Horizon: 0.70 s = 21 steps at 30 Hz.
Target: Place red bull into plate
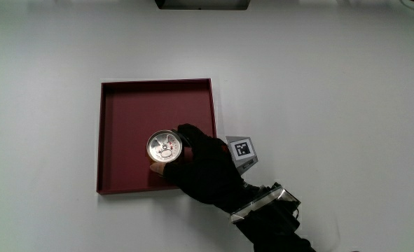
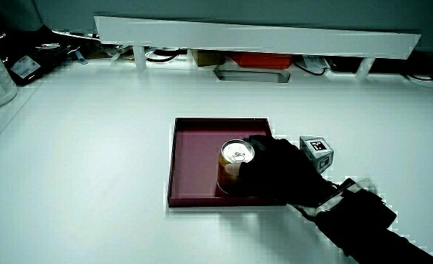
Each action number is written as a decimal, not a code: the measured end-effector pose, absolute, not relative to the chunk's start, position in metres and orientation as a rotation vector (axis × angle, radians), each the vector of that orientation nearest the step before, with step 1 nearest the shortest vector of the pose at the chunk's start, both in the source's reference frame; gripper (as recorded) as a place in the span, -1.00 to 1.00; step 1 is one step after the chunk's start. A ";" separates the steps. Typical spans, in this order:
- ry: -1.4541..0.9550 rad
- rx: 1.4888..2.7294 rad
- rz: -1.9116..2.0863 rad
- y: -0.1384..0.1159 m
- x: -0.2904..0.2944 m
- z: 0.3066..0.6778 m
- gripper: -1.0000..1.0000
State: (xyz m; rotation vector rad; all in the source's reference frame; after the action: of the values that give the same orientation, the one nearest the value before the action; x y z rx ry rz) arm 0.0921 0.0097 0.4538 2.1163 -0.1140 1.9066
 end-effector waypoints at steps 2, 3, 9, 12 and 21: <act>-0.102 2.102 1.866 0.011 0.087 0.459 0.00; -0.109 2.112 1.838 0.012 0.085 0.463 0.00; -0.078 2.093 1.723 0.020 0.072 0.483 0.00; -0.055 2.046 1.704 0.022 0.067 0.491 0.00; -0.015 1.999 1.677 0.029 0.064 0.510 0.00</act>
State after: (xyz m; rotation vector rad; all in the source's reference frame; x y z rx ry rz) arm 0.0641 0.0290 0.5095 1.9993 -0.0150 1.6773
